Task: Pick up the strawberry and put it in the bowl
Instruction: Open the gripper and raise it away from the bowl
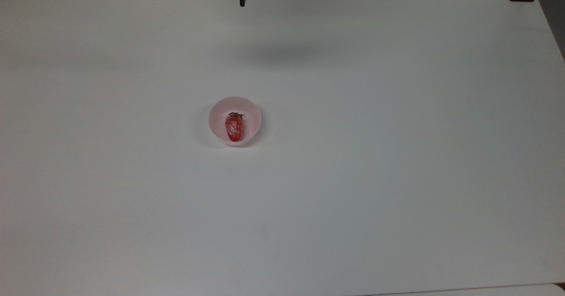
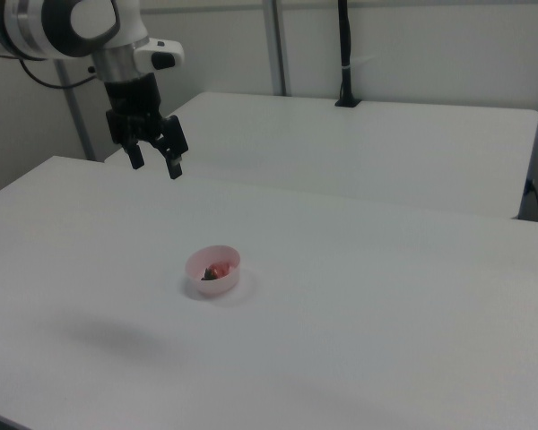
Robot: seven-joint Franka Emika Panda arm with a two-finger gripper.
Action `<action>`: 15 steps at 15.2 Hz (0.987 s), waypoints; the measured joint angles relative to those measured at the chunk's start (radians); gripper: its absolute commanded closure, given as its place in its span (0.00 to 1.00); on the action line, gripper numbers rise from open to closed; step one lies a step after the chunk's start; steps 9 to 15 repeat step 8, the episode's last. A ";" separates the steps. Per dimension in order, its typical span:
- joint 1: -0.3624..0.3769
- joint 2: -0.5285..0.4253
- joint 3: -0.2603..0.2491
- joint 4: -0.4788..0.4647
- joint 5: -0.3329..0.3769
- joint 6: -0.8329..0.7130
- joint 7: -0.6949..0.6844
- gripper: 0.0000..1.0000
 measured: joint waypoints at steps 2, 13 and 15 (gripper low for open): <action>-0.002 0.001 -0.011 -0.011 0.000 0.005 -0.102 0.00; -0.009 0.004 -0.029 -0.020 0.000 0.063 -0.153 0.00; -0.009 0.004 -0.029 -0.020 0.000 0.063 -0.153 0.00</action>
